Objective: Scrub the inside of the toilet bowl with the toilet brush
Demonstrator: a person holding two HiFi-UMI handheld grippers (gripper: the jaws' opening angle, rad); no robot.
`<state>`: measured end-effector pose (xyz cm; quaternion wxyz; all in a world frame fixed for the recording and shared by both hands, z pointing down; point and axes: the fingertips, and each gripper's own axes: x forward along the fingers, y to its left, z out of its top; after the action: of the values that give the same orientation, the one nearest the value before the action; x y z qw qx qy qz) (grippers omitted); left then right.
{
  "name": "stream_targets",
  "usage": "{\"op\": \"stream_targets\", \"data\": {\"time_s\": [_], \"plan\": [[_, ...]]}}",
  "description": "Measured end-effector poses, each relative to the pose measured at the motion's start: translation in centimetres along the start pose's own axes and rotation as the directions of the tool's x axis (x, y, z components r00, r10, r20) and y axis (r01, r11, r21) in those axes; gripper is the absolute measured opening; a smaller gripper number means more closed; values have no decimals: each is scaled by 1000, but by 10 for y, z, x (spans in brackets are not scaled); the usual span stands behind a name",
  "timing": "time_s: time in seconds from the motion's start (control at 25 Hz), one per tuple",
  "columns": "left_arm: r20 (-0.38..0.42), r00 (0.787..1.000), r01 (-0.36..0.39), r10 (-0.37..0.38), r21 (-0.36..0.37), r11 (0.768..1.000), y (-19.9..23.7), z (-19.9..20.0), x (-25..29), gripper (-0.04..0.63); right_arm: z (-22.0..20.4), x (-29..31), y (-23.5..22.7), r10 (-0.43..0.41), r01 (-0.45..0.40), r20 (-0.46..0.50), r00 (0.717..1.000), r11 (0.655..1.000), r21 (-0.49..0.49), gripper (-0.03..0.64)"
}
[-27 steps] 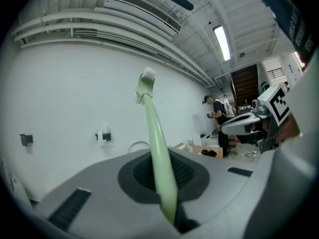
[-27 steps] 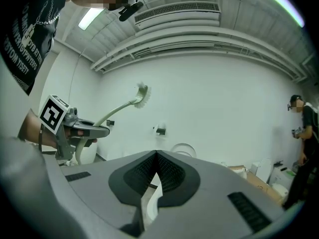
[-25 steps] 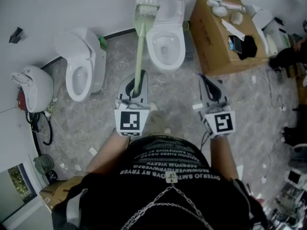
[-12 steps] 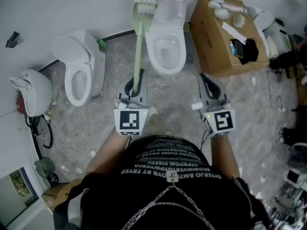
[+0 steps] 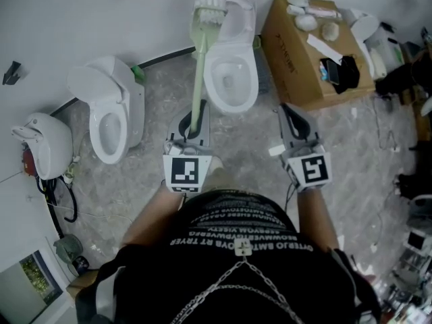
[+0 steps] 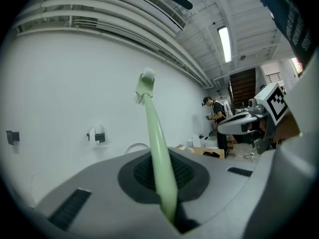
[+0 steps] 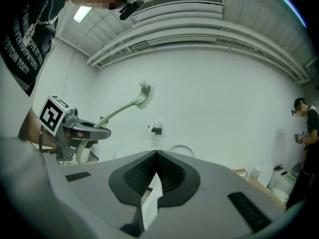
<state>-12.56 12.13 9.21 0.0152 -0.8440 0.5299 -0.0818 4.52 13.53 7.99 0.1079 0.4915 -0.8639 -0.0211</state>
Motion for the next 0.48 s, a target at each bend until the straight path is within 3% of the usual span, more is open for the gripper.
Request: {"op": "stream_targets", "data": {"time_s": [0.24, 0.36, 0.48], "plan": [[-6, 1000, 25, -25, -9, 1000, 18, -2, 20, 2, 13, 26, -1, -11, 11, 2, 1000, 1000, -19, -9], [3, 999, 38, -38, 21, 999, 25, -2, 25, 2, 15, 35, -2, -18, 18, 6, 1000, 1000, -24, -9], [8, 999, 34, -34, -12, 999, 32, -2, 29, 2, 17, 39, -1, -29, 29, 10, 1000, 999, -22, -9]]}}
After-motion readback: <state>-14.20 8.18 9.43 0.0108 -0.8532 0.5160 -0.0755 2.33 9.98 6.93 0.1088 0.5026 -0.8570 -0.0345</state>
